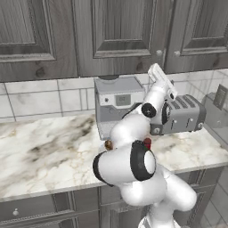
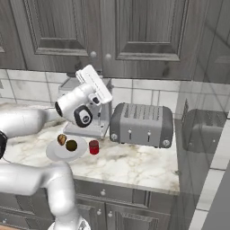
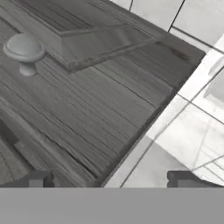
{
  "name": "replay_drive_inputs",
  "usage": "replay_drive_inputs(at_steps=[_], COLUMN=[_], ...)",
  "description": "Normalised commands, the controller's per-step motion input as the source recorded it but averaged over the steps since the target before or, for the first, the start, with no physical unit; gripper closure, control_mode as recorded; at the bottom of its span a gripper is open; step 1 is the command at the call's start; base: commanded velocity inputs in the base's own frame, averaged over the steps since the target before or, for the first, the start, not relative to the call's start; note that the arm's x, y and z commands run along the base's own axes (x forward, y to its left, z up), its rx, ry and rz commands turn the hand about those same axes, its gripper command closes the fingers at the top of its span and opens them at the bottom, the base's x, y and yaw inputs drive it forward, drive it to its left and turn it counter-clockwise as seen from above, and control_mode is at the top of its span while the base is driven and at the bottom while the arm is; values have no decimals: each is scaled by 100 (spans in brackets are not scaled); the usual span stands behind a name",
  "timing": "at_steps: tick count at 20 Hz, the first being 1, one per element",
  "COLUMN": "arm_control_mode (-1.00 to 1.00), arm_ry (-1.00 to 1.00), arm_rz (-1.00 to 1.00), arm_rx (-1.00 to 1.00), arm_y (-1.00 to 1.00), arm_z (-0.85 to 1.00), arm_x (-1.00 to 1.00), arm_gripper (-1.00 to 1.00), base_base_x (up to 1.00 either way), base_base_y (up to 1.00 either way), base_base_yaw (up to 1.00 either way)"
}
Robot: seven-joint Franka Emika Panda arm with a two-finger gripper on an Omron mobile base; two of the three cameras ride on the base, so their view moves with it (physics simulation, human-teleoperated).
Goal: Pick the avocado and bread from the counter and place them on the plate. Then pick the jam from the cabinet and place it next to the plate. Lastly close the cabinet door.
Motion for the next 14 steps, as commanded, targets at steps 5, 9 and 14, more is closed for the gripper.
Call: replay_drive_inputs(at_steps=[5, 9, 14], arm_control_mode=[-100, -100, -100], arm_ry=[4, -14, -25], arm_rz=[31, 22, 34], arm_rx=[54, 57, 50], arm_y=[-56, -48, -69], arm_z=[-50, 56, 79], arm_x=[93, 79, -2], arm_gripper=[-100, -100, -100], base_base_x=[0, 0, 0], base_base_y=[0, 0, 0], base_base_yaw=[0, 0, 0])
